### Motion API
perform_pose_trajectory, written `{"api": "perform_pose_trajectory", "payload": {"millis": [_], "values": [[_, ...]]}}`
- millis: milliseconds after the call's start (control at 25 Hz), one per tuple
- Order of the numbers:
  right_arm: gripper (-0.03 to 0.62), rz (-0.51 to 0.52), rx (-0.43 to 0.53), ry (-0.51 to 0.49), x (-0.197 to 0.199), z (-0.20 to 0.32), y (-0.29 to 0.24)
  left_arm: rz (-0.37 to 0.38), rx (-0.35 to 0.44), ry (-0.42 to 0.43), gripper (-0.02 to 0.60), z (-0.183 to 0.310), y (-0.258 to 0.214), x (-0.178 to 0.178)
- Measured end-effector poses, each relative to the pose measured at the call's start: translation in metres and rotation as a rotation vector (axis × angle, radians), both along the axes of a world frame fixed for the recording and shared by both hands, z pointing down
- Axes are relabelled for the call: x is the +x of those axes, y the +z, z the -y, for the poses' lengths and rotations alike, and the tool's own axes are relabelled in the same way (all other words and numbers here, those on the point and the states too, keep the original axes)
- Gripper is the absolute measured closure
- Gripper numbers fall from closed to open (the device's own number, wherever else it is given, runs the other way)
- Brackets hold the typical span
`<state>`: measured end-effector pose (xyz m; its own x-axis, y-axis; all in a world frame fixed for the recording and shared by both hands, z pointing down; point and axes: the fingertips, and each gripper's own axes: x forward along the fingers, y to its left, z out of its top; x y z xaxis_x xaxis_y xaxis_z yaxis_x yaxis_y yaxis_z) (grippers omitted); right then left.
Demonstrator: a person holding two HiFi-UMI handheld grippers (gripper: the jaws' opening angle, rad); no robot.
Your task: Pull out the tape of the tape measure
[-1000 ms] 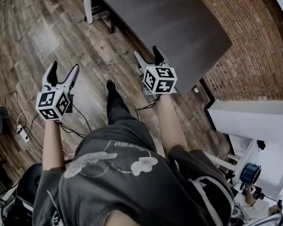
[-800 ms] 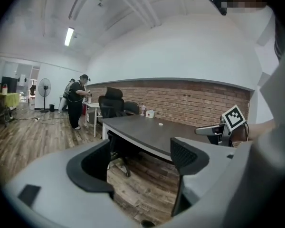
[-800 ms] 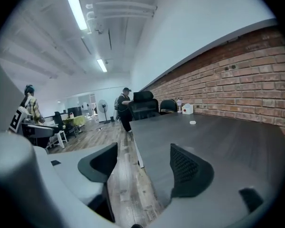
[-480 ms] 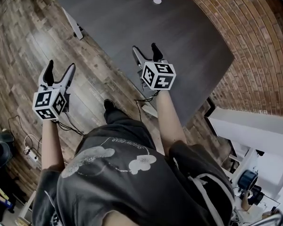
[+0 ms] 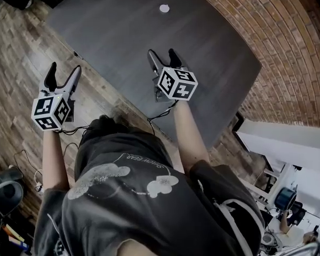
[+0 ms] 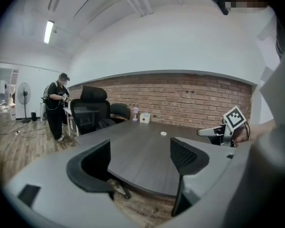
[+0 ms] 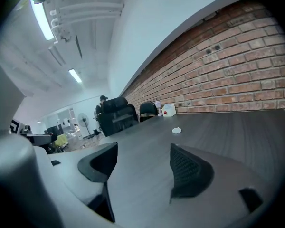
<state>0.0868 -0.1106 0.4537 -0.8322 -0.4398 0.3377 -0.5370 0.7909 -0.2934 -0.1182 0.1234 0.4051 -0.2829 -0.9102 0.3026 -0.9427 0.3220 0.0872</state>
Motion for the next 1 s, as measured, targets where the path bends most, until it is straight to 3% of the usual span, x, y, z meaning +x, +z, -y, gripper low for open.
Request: {"api": "perform_pose_trajectory", "payload": {"millis": [320, 720, 1000], "values": [[0.263, 0.024, -0.04, 0.073, -0.022, 0.025, 0.005, 0.02, 0.022, 0.143, 0.193, 0.078, -0.005, -0.039], [0.264, -0.035, -0.083, 0.225, -0.075, 0.07, 0.015, -0.022, 0.0, 0.442, 0.193, 0.218, 0.007, -0.107], [0.264, -0.091, -0.049, 0.356, -0.11, 0.117, 0.005, -0.007, -0.009, 0.64, 0.193, 0.297, 0.006, -0.144]]}}
